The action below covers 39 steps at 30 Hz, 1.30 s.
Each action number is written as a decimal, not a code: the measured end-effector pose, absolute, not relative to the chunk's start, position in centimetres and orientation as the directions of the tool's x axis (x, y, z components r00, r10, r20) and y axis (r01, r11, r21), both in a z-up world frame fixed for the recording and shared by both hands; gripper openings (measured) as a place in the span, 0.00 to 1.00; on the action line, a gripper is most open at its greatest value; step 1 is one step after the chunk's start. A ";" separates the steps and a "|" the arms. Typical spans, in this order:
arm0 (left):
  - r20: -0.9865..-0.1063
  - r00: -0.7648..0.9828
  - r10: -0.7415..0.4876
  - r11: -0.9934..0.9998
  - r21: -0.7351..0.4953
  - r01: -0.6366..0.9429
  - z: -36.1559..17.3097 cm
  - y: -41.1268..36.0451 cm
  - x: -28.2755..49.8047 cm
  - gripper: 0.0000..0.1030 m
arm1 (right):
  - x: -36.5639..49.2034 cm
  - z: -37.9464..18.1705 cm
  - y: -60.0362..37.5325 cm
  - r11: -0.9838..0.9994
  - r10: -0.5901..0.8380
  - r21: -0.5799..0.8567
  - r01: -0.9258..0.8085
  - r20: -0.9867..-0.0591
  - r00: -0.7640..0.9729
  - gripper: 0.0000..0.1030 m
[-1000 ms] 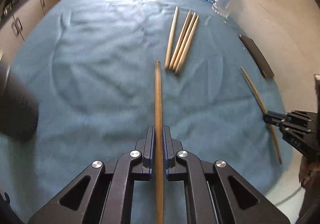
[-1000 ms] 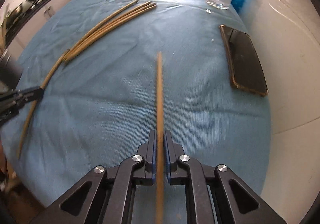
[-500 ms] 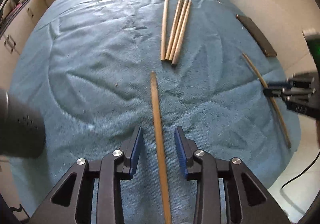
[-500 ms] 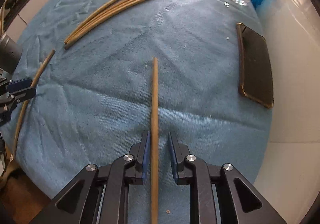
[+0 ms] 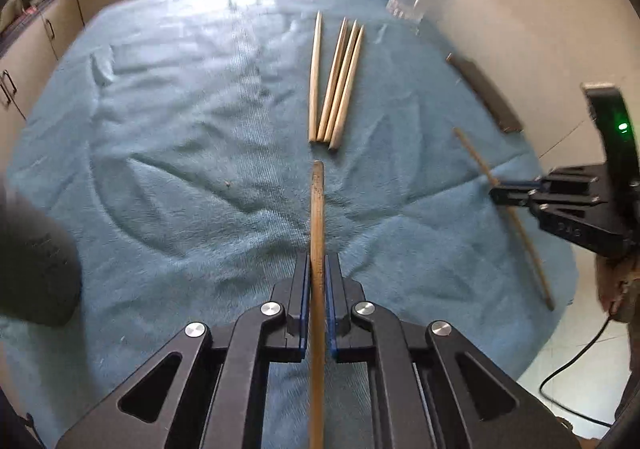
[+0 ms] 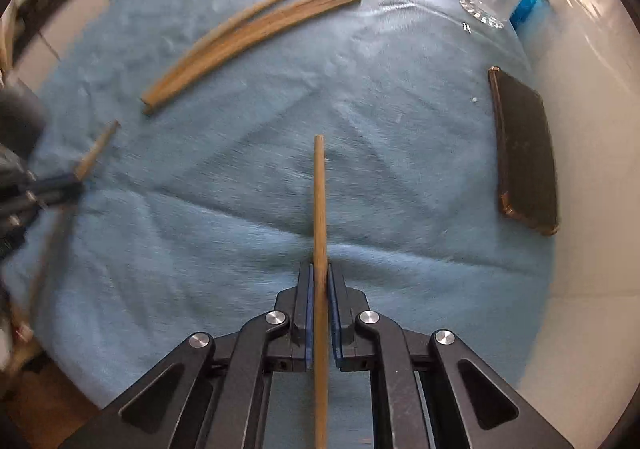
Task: Organize utensils
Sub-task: 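Lift both held chopsticks, carry them to the black holder and lower them in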
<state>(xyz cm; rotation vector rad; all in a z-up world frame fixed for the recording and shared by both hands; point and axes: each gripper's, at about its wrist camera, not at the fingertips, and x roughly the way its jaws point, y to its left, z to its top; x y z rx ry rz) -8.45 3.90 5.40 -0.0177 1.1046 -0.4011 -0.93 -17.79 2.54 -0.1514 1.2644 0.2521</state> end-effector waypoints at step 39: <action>-0.308 0.950 -0.053 0.903 -0.421 -0.086 20.7 27.2 -7.2 0.06 | -0.2 19.6 10.3 0.766 0.630 0.338 -0.546 -0.228 0.743 0.08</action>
